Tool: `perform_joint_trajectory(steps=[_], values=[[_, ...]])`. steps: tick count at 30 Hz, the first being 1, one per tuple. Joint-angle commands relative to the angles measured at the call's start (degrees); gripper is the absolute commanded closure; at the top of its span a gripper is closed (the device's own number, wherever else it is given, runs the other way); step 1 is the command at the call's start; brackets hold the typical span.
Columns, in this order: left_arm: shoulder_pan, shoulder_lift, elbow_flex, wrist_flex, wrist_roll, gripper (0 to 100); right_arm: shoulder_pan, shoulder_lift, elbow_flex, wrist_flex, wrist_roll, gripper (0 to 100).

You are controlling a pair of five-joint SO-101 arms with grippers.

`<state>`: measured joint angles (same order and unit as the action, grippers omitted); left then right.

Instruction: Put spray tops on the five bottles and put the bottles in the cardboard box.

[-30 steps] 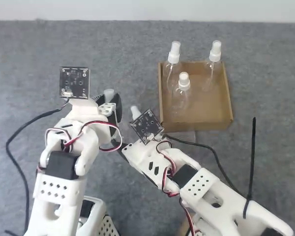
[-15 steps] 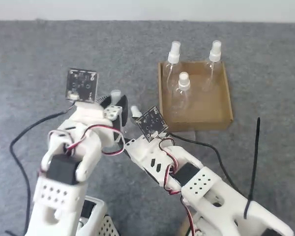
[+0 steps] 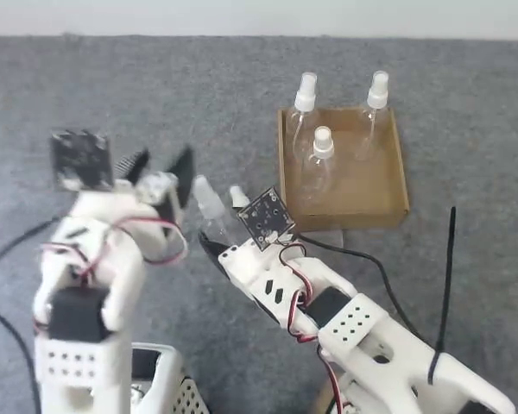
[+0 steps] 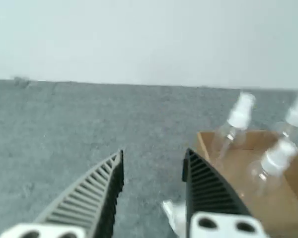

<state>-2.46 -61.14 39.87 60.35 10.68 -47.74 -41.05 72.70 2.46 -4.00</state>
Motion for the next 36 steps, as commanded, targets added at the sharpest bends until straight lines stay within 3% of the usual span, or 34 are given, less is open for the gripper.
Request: perform_joint_trajectory(steps=[1, 22, 26, 36], values=[[-0.79, 8.79, -6.02, 2.46, -0.7, 85, 0.66, -0.4, -0.26, -1.27, -0.53, 99.3], [12.57, 12.04, -0.13, 9.76, -8.44, 85, 0.66, -0.4, -0.18, -0.75, -0.53, 99.3], [11.6, 12.04, -4.44, 11.78, -8.79, 85, 0.66, -0.4, -0.18, -0.75, -0.53, 99.3], [1.14, 12.13, -9.19, 12.31, -10.99, 85, 0.57, -0.4, -0.09, -0.66, -0.53, 99.3]])
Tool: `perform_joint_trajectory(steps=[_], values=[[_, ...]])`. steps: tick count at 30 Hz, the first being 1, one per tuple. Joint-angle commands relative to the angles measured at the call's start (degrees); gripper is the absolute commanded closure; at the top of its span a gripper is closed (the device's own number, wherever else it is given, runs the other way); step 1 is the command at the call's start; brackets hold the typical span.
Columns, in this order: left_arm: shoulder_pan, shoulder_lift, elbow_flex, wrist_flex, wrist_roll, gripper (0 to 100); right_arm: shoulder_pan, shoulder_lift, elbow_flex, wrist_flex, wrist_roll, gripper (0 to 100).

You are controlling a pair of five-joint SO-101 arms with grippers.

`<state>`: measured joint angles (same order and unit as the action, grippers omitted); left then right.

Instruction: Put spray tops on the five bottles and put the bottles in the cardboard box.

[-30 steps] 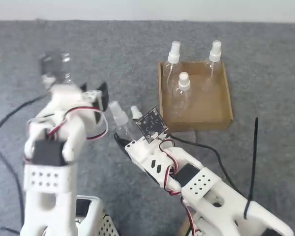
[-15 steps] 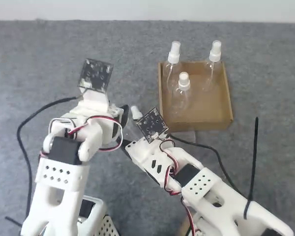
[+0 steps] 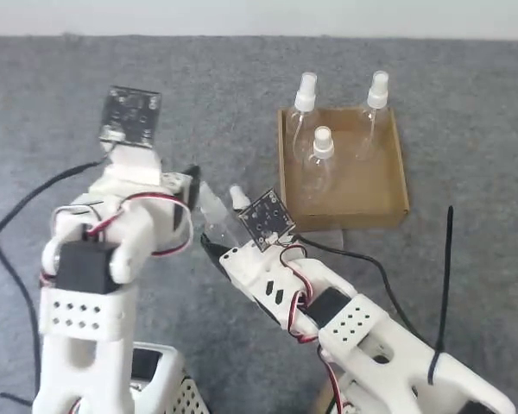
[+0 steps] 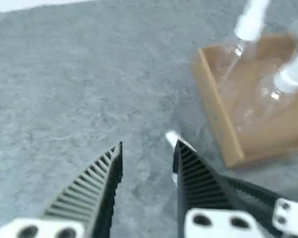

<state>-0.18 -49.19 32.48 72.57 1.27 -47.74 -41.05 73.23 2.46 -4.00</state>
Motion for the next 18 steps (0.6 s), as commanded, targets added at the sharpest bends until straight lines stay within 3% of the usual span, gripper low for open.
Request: perform_joint_trajectory(steps=[1, 13, 18], values=[[-1.41, 0.18, -0.75, -0.18, -1.41, 85, 0.4, -0.4, -0.18, -0.66, -0.53, 99.3], [3.78, 0.09, 8.75, -4.31, -1.49, 85, 0.66, -0.48, 0.18, -0.75, -0.53, 99.3], [-0.26, 0.0, 3.03, -3.69, -1.49, 85, 1.63, -2.15, 0.09, -0.75, -0.44, 99.3]])
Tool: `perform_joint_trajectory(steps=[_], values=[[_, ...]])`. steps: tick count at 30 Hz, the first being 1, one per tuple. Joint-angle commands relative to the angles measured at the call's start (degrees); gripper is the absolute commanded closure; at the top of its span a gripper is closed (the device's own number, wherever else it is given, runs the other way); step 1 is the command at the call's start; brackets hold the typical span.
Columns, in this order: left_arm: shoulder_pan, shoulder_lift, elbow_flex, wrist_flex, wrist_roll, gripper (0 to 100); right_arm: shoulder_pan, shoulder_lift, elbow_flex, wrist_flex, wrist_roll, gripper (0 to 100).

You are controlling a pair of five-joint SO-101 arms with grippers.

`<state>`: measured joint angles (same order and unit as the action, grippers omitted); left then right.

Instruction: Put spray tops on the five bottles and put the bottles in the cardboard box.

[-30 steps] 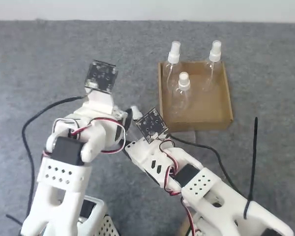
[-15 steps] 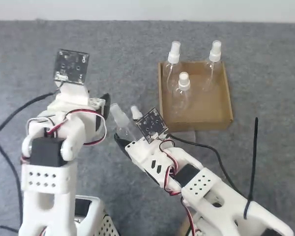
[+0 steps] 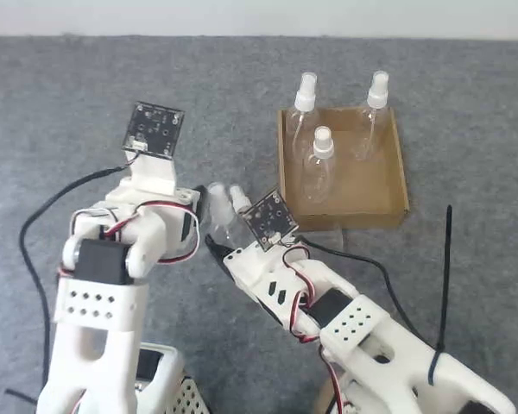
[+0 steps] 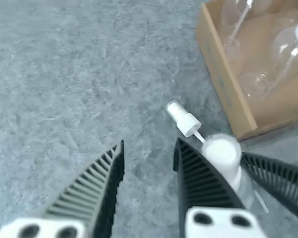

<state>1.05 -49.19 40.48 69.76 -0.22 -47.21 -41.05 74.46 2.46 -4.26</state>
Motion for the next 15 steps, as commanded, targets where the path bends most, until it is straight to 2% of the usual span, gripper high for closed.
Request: perform_joint_trajectory(steps=[1, 6, 10, 15], values=[[-2.81, -0.09, -6.37, -0.18, 0.09, 85, 1.98, -3.74, -1.14, -0.57, -0.18, 99.3], [-4.48, -7.38, -4.18, 0.53, 2.29, 85, 8.66, -16.4, -4.22, 10.59, -0.18, 99.3], [-0.79, -17.23, 5.93, -3.6, 2.55, 83, 13.32, -23.25, -10.73, 20.18, -0.26, 99.3], [6.33, -25.85, 16.92, -7.65, 2.29, 73, 14.73, -20.97, -19.16, 25.36, -0.18, 99.3]])
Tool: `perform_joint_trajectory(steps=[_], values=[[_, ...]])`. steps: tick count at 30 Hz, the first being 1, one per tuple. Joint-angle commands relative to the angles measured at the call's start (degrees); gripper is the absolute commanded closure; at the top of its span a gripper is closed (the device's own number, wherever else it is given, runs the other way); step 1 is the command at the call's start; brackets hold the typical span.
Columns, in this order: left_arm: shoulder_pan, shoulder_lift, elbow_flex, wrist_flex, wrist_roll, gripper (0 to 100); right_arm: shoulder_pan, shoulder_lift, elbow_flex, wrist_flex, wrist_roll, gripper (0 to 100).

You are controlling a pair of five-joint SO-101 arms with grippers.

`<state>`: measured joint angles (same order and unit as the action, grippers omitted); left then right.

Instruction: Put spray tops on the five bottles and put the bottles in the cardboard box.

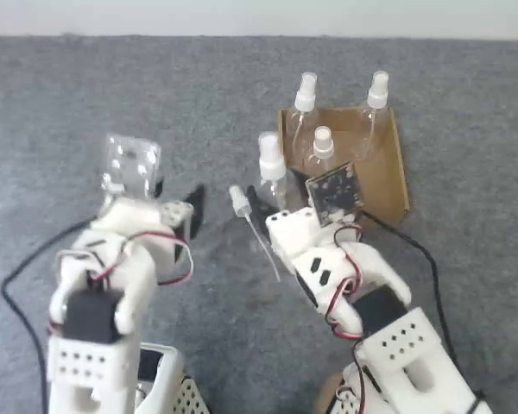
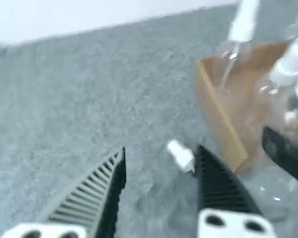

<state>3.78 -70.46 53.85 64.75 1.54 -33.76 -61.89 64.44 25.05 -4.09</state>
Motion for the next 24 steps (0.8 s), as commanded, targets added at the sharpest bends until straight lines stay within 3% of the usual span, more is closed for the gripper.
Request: perform_joint_trajectory(steps=[1, 10, 17, 24], values=[[5.19, -5.71, 5.05, -2.9, 0.44, 72, 1.27, 1.36, -10.9, 3.3, -0.35, 99.3], [11.6, -14.95, 11.38, -3.34, -0.44, 72, 0.48, 20.62, -27.16, 8.57, -0.53, 99.3], [11.34, -17.05, 14.99, -6.68, -0.53, 72, -8.57, 30.2, -40.09, 18.59, -0.35, 99.3], [11.25, -17.05, 15.25, -6.59, -0.44, 72, -8.75, 33.27, -42.9, 20.0, -0.26, 99.3]])
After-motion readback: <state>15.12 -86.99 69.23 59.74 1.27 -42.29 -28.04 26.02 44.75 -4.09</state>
